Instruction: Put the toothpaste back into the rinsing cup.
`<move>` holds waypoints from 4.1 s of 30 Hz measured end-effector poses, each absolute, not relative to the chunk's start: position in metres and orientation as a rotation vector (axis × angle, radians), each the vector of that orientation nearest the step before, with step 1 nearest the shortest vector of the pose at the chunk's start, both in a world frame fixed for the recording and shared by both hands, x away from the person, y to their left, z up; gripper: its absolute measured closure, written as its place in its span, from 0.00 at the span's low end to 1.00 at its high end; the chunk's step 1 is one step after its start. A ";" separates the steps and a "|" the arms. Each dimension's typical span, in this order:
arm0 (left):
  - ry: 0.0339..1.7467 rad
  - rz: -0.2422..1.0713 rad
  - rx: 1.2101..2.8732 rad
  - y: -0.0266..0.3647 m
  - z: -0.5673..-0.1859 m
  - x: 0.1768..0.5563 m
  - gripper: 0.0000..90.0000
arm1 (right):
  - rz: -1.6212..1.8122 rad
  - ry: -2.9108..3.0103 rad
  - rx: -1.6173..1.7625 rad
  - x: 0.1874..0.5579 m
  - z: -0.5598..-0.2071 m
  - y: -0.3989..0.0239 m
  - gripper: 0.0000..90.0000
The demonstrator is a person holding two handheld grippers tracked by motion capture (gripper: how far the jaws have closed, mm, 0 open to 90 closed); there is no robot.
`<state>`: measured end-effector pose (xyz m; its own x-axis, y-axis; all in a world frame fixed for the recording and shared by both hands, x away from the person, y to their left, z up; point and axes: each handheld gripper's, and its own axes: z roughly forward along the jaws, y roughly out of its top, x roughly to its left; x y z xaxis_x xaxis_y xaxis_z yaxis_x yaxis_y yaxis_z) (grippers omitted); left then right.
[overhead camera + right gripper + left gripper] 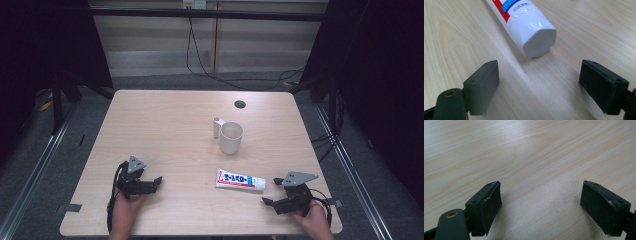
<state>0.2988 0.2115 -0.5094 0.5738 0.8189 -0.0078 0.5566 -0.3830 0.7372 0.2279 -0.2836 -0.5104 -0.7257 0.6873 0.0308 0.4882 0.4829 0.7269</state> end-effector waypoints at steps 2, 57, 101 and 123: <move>1.095 0.473 2.088 0.211 -0.510 0.299 0.19 | 1.080 2.474 0.997 0.228 -0.510 -0.283 0.15; 1.071 0.454 2.117 0.212 -0.509 0.300 0.18 | 0.581 2.900 0.713 0.300 -0.448 -0.174 0.22; 1.069 0.456 2.113 0.212 -0.509 0.299 0.18 | 0.409 3.018 0.607 0.315 -0.472 -0.144 0.46; 1.067 0.452 2.119 0.213 -0.509 0.300 0.18 | 0.560 2.916 0.712 0.306 -0.463 -0.165 0.75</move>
<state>0.2997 0.2126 -0.5089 0.5978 0.8016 -0.0062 0.5530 -0.4067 0.7272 0.3058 -0.1654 -0.4631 -0.8877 0.4605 0.0011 0.4280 0.8243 0.3705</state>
